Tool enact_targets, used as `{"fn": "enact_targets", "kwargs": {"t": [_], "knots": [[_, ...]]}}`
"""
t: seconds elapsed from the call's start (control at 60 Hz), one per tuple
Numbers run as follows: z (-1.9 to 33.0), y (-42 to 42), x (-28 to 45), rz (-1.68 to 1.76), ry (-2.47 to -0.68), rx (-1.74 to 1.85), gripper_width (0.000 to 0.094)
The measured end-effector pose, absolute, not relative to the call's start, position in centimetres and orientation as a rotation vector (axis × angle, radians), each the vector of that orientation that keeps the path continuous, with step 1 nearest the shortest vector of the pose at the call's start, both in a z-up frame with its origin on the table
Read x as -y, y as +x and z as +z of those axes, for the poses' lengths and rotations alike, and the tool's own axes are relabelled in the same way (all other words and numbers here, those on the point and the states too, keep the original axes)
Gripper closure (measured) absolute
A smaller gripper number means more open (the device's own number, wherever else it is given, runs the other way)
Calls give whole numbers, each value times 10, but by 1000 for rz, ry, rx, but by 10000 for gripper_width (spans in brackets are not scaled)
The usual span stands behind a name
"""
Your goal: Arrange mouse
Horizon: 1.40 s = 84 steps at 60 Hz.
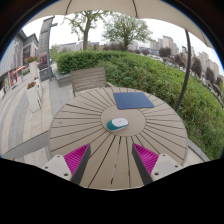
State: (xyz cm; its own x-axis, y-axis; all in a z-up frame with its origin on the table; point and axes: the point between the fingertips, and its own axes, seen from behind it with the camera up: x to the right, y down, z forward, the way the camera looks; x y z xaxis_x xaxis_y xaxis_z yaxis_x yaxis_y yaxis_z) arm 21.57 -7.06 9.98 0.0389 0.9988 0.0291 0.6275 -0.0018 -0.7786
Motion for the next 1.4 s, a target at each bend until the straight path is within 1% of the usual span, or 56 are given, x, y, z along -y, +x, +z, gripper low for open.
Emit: {"fn": "enact_targets", "kwargs": {"t": [0.25, 0.333, 0.483, 0.65, 1.017, 1.233, 1.333, 1.4], "knots": [[40, 145, 77, 813, -1725, 1595, 81], [23, 123, 70, 806, -1740, 1568, 84], [1, 94, 64, 810, -1782, 1547, 80], [-7, 66, 61, 823, -1785, 1554, 78], [-12, 4, 64, 825, -1729, 1625, 78], [-13, -18, 72, 845, -1697, 1667, 79], [-13, -22, 75, 849, -1673, 1688, 110], [-14, -24, 72, 841, -1655, 1696, 181]]}}
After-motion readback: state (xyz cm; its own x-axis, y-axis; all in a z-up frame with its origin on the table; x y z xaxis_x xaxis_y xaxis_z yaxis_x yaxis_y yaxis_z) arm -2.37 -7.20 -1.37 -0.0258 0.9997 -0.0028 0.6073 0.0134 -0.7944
